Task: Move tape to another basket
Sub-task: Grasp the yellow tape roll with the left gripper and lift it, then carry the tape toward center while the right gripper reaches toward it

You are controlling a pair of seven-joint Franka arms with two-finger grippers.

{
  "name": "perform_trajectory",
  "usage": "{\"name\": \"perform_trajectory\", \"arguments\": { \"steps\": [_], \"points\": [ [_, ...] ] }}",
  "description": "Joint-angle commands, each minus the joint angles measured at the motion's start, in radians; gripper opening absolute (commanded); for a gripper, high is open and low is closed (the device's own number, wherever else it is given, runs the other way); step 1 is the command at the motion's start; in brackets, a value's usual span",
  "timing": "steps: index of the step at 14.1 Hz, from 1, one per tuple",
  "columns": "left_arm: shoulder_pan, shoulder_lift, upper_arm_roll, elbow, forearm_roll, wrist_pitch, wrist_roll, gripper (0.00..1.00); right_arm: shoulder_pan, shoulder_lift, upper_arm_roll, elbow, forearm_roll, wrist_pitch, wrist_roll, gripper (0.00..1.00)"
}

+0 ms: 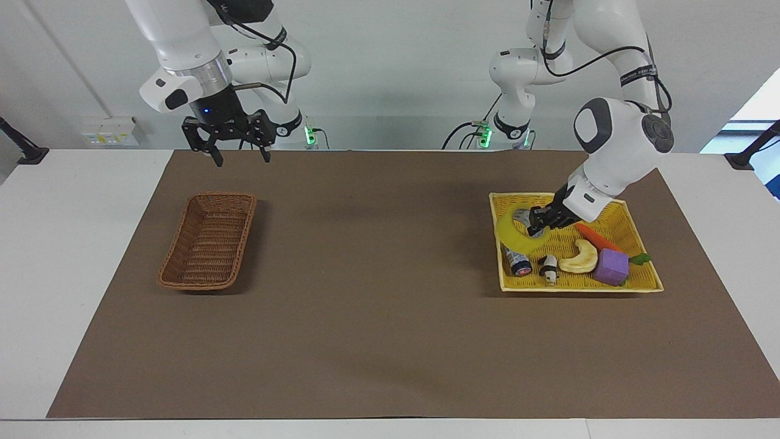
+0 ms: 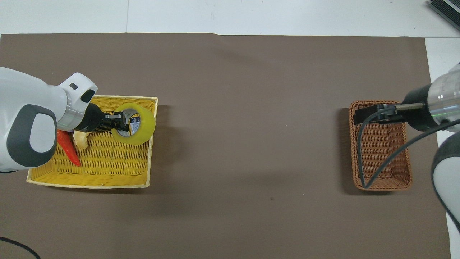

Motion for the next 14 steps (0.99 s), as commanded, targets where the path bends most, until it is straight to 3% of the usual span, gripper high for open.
{"name": "perform_trajectory", "arguments": {
  "steps": [1, 5, 10, 14],
  "points": [
    [-0.026, 0.018, -0.007, 0.040, -0.114, -0.036, -0.010, 0.00, 0.062, 0.033, -0.001, -0.010, 0.033, 0.060, 0.115, 1.00],
    [-0.041, 0.005, -0.077, 0.023, -0.220, -0.049, -0.008, 0.00, 0.132, 0.111, -0.001, -0.009, 0.217, 0.203, 0.259, 1.00],
    [-0.171, 0.001, -0.084, 0.023, -0.286, -0.011, -0.045, 0.00, 0.221, 0.223, -0.001, -0.009, 0.435, 0.373, 0.357, 1.00],
    [-0.289, 0.002, -0.087, 0.026, -0.293, 0.093, -0.131, 0.00, 0.226, 0.220, -0.001, -0.028, 0.547, 0.358, 0.358, 1.00]
  ]
}}
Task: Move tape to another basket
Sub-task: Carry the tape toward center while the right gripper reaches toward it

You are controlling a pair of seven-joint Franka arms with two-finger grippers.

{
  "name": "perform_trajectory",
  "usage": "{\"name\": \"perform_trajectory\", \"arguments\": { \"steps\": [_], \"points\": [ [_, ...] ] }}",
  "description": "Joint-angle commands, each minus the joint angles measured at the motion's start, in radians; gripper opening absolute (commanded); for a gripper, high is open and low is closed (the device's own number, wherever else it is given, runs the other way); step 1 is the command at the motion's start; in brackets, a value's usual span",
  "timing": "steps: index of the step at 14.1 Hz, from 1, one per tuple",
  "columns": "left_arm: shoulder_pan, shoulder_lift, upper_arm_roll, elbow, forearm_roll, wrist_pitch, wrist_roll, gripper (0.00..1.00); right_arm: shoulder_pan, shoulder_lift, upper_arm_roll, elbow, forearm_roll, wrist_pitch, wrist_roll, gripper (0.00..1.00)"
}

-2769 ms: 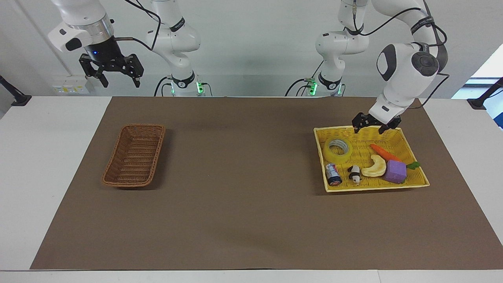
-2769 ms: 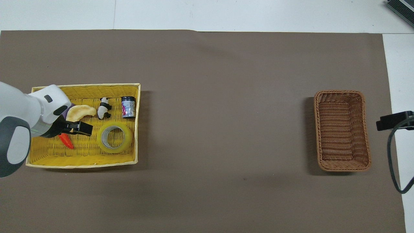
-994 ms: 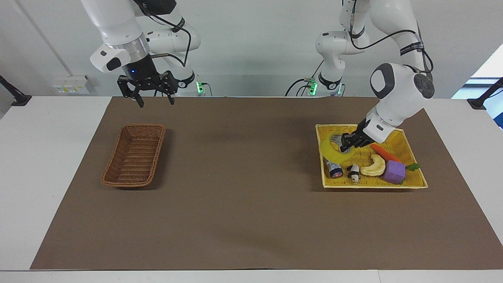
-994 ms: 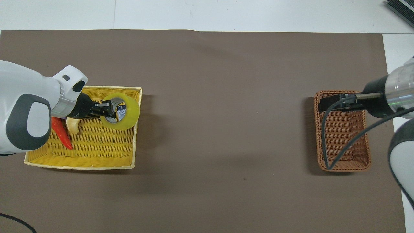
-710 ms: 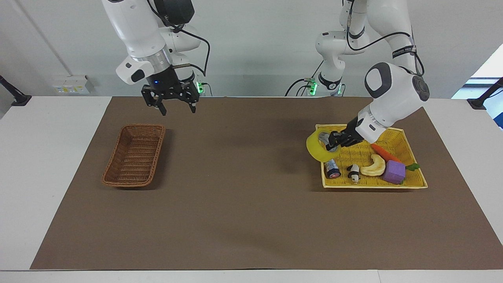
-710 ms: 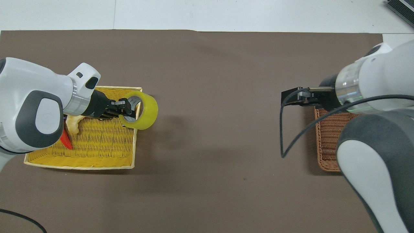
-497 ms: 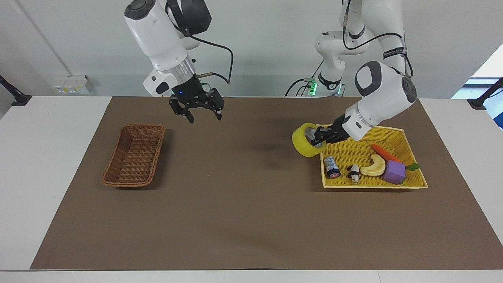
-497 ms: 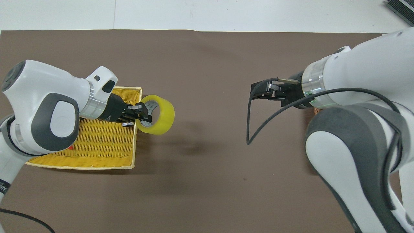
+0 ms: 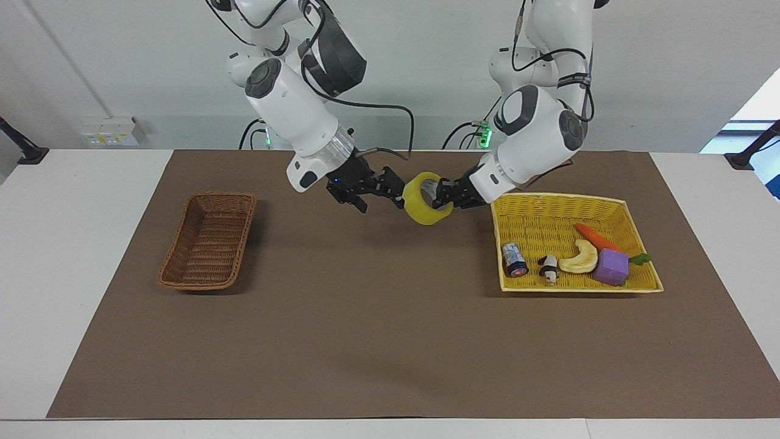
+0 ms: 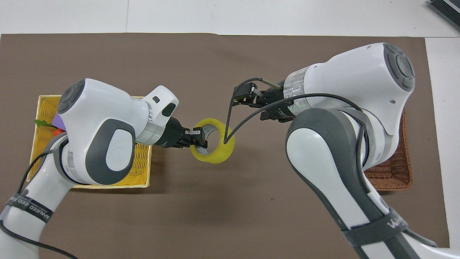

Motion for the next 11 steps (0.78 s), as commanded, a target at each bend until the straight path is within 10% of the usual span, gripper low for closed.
{"name": "perform_trajectory", "arguments": {
  "steps": [1, 11],
  "points": [
    [-0.063, -0.006, 0.014, 0.014, -0.027, 0.046, -0.041, 0.00, -0.004, -0.033, -0.001, -0.042, 0.066, -0.008, 0.004, 1.00],
    [-0.064, 0.006, 0.009, 0.076, -0.149, 0.156, -0.041, 0.00, -0.020, -0.113, 0.000, -0.171, 0.115, -0.080, -0.243, 1.00]
  ]
}}
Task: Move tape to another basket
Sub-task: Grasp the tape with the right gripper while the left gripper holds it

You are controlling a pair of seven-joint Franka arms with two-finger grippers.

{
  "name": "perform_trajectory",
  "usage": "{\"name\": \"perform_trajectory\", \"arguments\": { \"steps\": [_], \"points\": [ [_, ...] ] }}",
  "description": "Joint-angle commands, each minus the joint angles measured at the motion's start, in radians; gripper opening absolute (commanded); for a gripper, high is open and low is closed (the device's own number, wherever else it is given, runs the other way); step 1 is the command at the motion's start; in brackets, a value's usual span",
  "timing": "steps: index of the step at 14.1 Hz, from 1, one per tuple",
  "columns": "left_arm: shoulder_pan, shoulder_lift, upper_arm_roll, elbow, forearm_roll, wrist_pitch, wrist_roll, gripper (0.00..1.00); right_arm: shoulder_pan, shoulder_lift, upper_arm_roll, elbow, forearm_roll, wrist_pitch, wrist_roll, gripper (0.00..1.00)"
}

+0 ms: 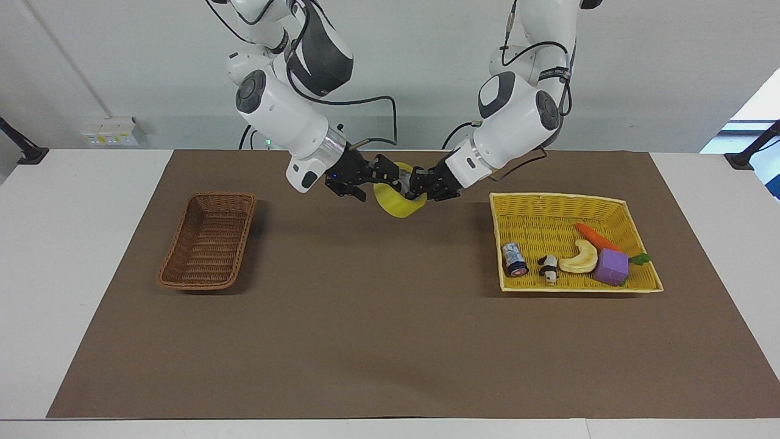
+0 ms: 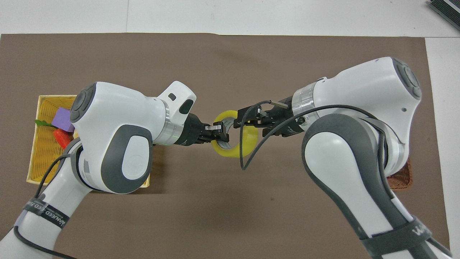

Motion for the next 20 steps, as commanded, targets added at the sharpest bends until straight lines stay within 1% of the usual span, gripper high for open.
{"name": "perform_trajectory", "arguments": {
  "steps": [1, 3, 5, 7, 8, 9, 10, 11, 13, 15, 17, 18, 20],
  "points": [
    [-0.029, 0.006, 0.003, 0.021, -0.052, 0.082, -0.006, 0.00, 0.000, -0.032, 0.004, -0.048, 0.035, 0.003, -0.040, 1.00],
    [-0.031, 0.006, 0.003, 0.021, -0.054, 0.084, -0.006, 0.00, 0.008, -0.032, 0.003, -0.048, 0.034, 0.005, -0.040, 1.00],
    [-0.031, 0.004, 0.003, 0.020, -0.054, 0.075, -0.006, 0.00, -0.004, -0.029, 0.003, -0.046, 0.031, 0.000, -0.043, 0.46],
    [-0.029, 0.004, 0.003, 0.020, -0.054, 0.070, -0.006, 0.00, -0.007, -0.029, 0.003, -0.045, 0.031, -0.003, -0.030, 0.17],
    [-0.029, 0.004, 0.003, 0.020, -0.054, 0.069, -0.006, 0.00, -0.007, -0.029, 0.003, -0.045, 0.031, -0.003, -0.021, 0.01],
    [-0.028, 0.004, 0.003, 0.018, -0.054, 0.070, -0.006, 0.15, -0.007, -0.029, 0.003, -0.045, 0.031, -0.001, -0.007, 0.00],
    [-0.025, -0.004, 0.003, 0.014, -0.057, 0.073, -0.005, 0.71, -0.007, -0.027, 0.003, -0.042, 0.031, -0.001, 0.003, 0.00],
    [-0.017, -0.010, 0.003, 0.012, -0.058, 0.072, -0.006, 1.00, -0.007, -0.026, 0.003, -0.040, 0.031, -0.001, 0.003, 0.00],
    [0.001, -0.033, 0.001, -0.002, -0.096, 0.076, -0.005, 1.00, -0.007, -0.024, 0.003, -0.037, 0.029, 0.000, 0.003, 0.00],
    [0.006, -0.068, 0.001, -0.043, -0.204, 0.088, 0.005, 1.00, -0.007, -0.022, 0.003, -0.034, 0.026, 0.000, -0.001, 0.00],
    [0.006, -0.112, 0.003, -0.086, -0.262, 0.105, 0.008, 1.00, -0.007, -0.021, 0.003, -0.034, 0.025, 0.002, -0.007, 0.00],
    [0.008, -0.123, 0.003, -0.095, -0.281, 0.105, 0.006, 1.00, -0.010, -0.021, 0.001, -0.036, 0.023, 0.000, -0.010, 0.00],
    [0.023, -0.126, 0.006, -0.095, -0.279, 0.092, 0.008, 1.00, -0.038, -0.015, -0.002, -0.034, -0.001, 0.006, -0.023, 0.00]
  ]
}}
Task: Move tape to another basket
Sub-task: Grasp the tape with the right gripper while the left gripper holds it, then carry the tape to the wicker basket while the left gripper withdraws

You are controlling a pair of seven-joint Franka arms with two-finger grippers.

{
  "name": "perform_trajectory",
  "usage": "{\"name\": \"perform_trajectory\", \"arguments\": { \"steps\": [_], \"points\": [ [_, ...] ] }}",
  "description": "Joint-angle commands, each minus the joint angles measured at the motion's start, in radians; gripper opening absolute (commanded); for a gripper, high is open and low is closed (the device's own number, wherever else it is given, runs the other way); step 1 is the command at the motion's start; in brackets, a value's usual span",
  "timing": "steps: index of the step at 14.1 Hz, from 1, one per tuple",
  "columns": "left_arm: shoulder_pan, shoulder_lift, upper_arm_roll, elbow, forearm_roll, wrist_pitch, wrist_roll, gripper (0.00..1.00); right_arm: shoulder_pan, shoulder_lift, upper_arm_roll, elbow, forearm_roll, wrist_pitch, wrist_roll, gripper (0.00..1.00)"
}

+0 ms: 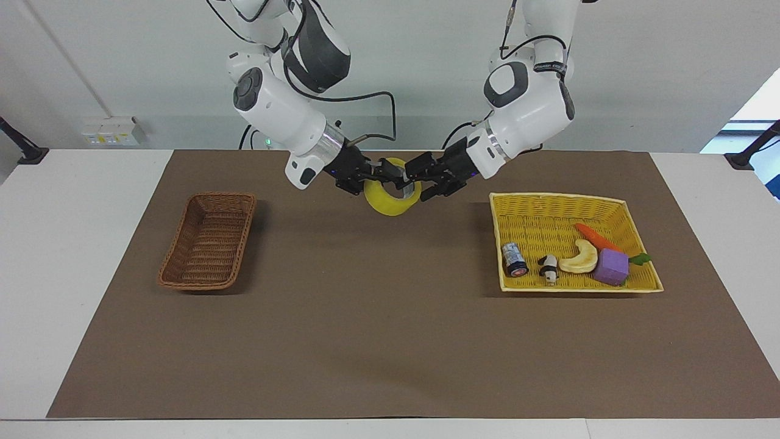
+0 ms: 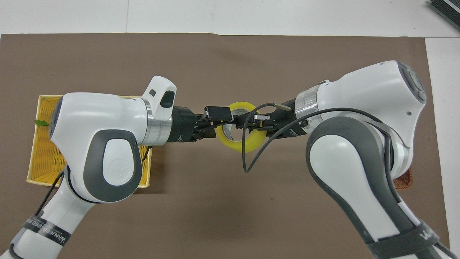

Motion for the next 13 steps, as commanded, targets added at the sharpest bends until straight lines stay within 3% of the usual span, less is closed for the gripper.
{"name": "perform_trajectory", "arguments": {
  "steps": [1, 6, 13],
  "points": [
    [0.023, -0.056, -0.001, -0.037, -0.037, -0.005, 0.009, 1.00, -0.057, 0.001, 0.004, -0.015, -0.036, 0.001, -0.042, 0.00],
    [0.097, -0.059, 0.003, -0.034, -0.022, -0.019, 0.008, 1.00, -0.179, 0.004, 0.004, -0.022, -0.070, -0.009, -0.150, 0.00],
    [0.287, -0.051, 0.003, -0.014, 0.309, -0.116, 0.009, 1.00, -0.461, 0.007, 0.002, -0.077, -0.213, -0.094, -0.360, 0.00]
  ]
}}
